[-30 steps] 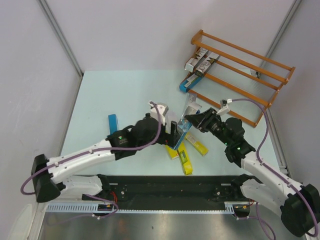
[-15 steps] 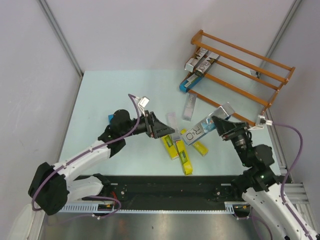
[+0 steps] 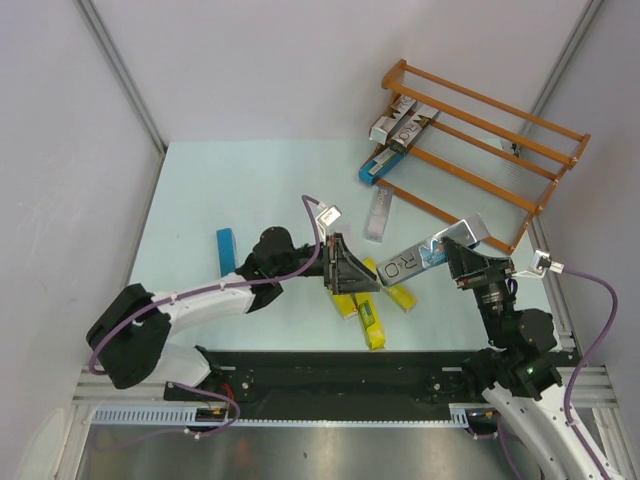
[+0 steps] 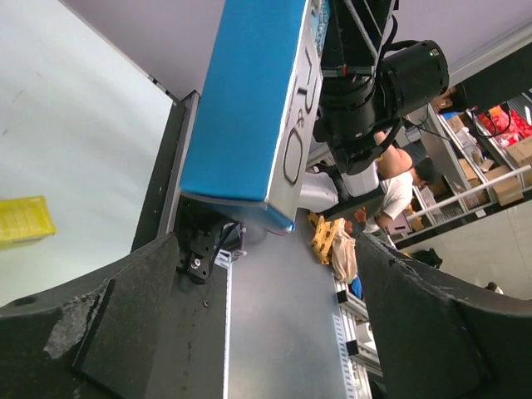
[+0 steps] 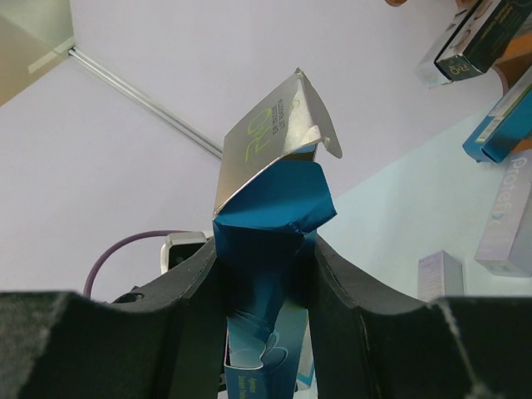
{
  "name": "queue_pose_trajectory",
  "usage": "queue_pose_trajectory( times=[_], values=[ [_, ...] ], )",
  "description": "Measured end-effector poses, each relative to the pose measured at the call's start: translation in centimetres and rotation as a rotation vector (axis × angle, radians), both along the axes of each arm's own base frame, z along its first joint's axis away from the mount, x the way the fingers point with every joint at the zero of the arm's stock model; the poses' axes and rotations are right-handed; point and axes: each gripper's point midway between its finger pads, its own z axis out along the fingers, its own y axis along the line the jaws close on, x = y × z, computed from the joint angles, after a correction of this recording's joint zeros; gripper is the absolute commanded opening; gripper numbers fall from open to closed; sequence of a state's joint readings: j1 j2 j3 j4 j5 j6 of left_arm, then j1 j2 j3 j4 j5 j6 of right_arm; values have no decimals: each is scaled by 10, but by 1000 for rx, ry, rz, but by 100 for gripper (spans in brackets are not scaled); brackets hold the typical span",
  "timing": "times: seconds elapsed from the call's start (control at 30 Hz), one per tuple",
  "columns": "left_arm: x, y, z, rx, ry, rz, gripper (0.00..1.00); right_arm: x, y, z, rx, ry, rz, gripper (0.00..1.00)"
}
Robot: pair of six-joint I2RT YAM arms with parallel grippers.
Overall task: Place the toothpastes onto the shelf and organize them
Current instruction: Pick up the toothpaste from the center of the board.
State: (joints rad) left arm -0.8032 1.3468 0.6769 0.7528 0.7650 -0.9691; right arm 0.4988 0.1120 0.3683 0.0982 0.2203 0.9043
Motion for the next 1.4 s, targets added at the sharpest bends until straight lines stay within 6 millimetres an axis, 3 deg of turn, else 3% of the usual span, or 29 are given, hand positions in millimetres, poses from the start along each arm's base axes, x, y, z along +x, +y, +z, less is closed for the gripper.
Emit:
queue_pose_trajectory(
  times=[0.3, 0.53, 0.67, 0.83, 1.13, 1.23, 1.4],
  values=[
    [10, -19, -4, -10, 9, -18, 80, 3, 4, -7, 8, 24, 15, 40],
    [14, -31, -6, -29, 34, -42, 59, 2, 6, -5, 11, 17, 26, 41],
    [12, -33, -3, -47, 44, -60, 54, 3, 5, -7, 9, 20, 22, 42],
    [10, -32, 2, -67, 52, -67, 42, 2, 4, -2, 23, 6, 20, 51],
    [10, -29, 9, -101, 51, -68, 35, 1, 4, 2, 43, -3, 26, 74],
    [13, -20, 2, -92, 68, -41, 34, 1, 4, 1, 42, -2, 26, 80],
    [25, 5, -7, -93, 87, 27, 34, 3, 3, -2, 37, 13, 18, 82]
  ],
)
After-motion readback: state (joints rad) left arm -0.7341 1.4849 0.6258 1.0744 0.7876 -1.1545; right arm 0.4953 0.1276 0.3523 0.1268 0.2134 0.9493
